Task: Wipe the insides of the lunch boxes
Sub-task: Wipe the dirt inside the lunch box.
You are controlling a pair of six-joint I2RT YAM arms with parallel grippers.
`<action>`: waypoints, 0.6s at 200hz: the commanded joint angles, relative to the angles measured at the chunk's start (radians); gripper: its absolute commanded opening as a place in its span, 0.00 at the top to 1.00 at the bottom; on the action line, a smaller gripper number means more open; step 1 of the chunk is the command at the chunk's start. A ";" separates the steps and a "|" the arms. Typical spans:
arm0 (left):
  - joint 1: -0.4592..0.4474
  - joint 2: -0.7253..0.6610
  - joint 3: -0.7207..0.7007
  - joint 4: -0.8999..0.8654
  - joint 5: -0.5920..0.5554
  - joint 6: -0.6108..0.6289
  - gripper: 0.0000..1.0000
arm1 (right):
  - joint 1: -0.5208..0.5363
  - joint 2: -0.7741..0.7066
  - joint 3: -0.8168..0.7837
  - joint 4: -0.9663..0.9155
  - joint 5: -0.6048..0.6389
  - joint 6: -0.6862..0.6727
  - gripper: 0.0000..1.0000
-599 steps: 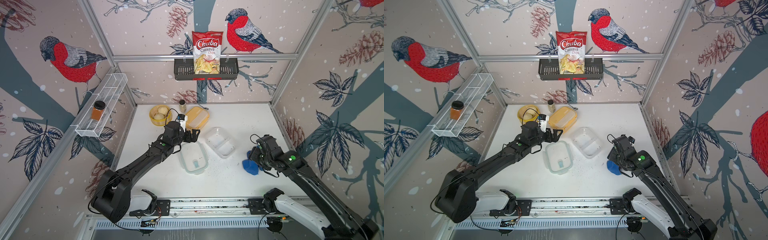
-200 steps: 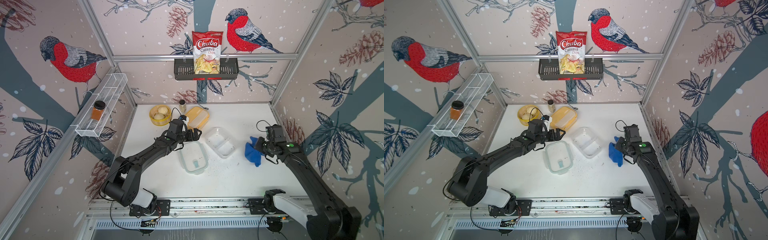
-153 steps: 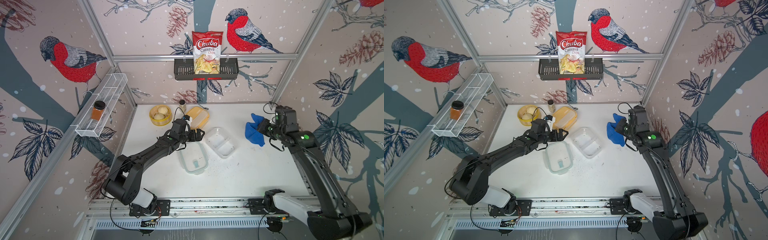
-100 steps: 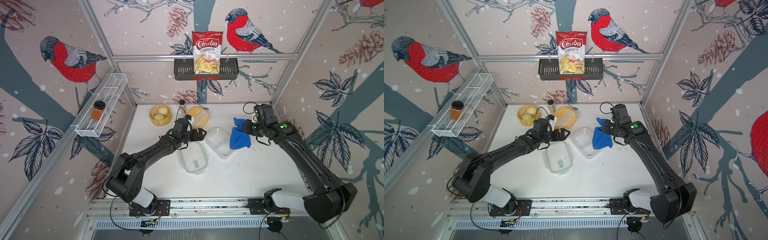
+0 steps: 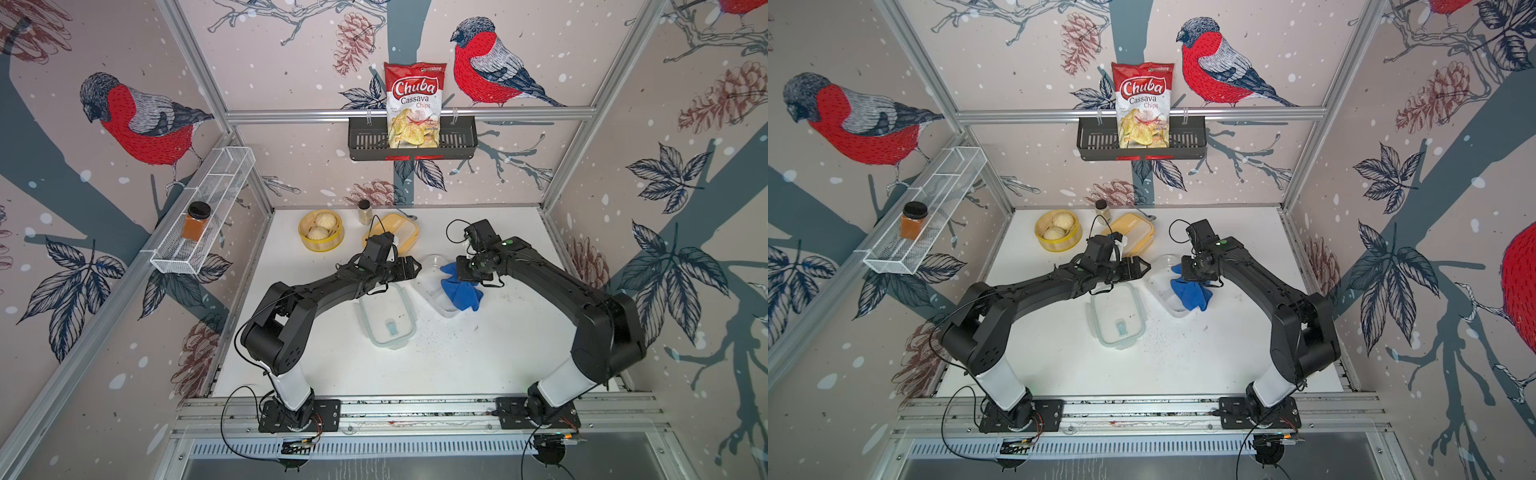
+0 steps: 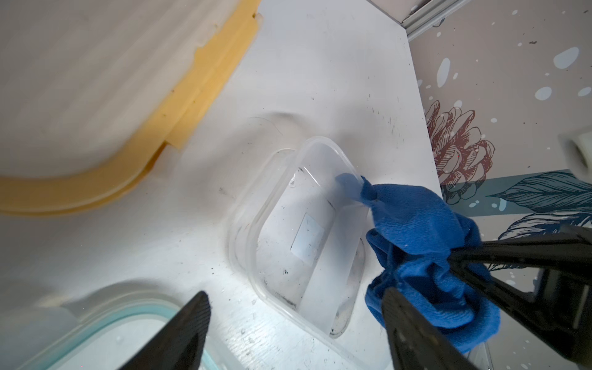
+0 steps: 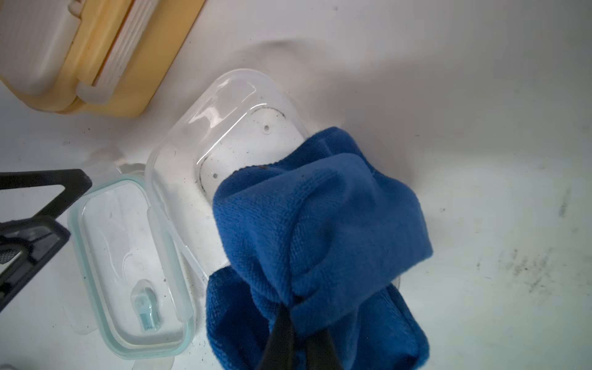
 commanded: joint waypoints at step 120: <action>-0.030 0.118 0.047 0.084 0.021 -0.050 0.34 | 0.061 0.384 0.093 -0.052 0.232 -0.036 1.00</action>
